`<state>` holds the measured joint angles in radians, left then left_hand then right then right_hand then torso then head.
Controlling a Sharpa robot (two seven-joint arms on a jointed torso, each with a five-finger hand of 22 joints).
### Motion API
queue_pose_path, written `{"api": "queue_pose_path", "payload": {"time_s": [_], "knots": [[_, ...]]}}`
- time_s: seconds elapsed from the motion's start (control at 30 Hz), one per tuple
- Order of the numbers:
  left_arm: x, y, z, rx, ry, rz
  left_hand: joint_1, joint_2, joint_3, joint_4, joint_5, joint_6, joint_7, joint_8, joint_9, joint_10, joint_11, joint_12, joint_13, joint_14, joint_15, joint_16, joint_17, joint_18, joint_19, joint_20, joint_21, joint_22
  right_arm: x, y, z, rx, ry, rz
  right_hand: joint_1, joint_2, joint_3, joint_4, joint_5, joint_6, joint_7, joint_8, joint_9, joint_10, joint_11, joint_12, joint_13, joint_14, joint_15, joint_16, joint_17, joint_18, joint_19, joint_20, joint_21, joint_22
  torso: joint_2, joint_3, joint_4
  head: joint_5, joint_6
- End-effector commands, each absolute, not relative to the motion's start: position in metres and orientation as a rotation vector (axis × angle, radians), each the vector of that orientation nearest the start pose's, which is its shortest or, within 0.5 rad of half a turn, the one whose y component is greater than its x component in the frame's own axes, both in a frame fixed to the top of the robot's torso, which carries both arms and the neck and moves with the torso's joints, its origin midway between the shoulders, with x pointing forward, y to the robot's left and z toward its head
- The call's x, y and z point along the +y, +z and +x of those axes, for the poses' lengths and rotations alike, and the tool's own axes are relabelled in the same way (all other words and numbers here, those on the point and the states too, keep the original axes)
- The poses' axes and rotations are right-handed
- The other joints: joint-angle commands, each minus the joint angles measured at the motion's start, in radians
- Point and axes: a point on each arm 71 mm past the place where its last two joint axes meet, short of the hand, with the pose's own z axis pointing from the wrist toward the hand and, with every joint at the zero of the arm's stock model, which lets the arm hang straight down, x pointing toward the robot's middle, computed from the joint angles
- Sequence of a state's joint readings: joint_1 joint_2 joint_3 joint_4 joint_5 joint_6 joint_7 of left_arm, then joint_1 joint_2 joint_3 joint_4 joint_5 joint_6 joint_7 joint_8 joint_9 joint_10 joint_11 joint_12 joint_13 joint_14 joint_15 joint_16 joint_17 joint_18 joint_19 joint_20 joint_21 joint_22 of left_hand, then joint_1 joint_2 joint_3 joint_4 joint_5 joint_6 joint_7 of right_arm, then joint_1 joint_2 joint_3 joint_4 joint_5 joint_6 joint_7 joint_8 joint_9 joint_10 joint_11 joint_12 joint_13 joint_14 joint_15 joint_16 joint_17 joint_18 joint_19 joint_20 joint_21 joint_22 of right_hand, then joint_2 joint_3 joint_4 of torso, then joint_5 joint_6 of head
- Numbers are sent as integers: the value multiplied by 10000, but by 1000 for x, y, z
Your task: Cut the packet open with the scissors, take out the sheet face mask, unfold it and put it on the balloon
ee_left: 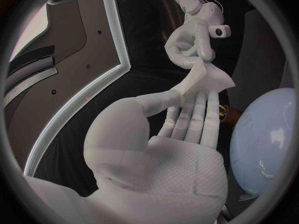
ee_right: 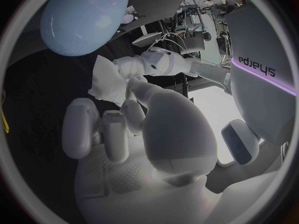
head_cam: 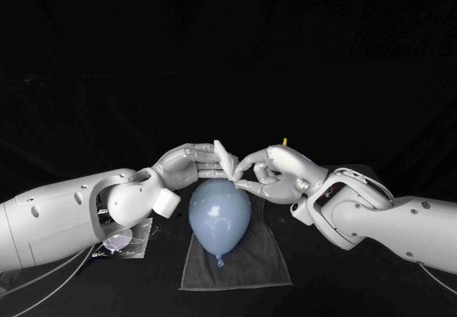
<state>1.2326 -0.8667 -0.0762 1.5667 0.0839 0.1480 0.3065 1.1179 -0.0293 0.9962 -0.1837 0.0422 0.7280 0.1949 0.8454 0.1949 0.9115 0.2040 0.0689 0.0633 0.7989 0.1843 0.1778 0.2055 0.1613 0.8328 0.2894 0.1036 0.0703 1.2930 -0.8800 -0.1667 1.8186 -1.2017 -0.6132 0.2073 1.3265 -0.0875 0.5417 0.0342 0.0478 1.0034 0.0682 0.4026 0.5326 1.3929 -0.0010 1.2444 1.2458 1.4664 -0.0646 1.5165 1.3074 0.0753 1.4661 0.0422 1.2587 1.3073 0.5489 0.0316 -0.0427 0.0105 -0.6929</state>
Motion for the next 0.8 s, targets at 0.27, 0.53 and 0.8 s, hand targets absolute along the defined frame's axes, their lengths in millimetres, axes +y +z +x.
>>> {"api": "queue_pose_path", "payload": {"time_s": [0.27,0.53,0.8], "knots": [[187,-170,470,16621,-19855,-10751,-3,137,43,-9,57,-43,455,-7,2529,-28,46,-59,-9,10,19,-44,-14,146,52,-5,27,-13,-139,-140,409,13412,11963,-1526,-404,-384,-412,233,8,-437,196,-171,173,-328,87,-441,-314,713,42,-276,1621,-14,15,-32,-679,932,6,2,8,-15,-6],[187,-170,470,16637,-19858,-10751,-2,139,43,-9,57,-45,455,-7,2530,-29,46,-59,-9,10,19,-45,-15,145,51,-5,27,-13,-143,-139,409,13224,11956,-1298,-502,-525,-621,340,12,-530,272,-251,101,-440,158,-522,-363,686,109,-322,1578,6,-34,27,-820,881,5,-1,6,-24,-36],[188,-170,470,16633,-19827,-10766,4,151,44,-12,57,-51,457,-2,2540,-34,48,-59,-9,9,21,-54,-20,145,50,-6,25,-14,-154,-139,412,13206,11624,-1014,-433,-512,-636,326,18,-488,256,-232,92,-424,149,-479,-319,694,109,-305,1601,1,-20,39,-778,903,1,-3,4,-17,-58]]}}
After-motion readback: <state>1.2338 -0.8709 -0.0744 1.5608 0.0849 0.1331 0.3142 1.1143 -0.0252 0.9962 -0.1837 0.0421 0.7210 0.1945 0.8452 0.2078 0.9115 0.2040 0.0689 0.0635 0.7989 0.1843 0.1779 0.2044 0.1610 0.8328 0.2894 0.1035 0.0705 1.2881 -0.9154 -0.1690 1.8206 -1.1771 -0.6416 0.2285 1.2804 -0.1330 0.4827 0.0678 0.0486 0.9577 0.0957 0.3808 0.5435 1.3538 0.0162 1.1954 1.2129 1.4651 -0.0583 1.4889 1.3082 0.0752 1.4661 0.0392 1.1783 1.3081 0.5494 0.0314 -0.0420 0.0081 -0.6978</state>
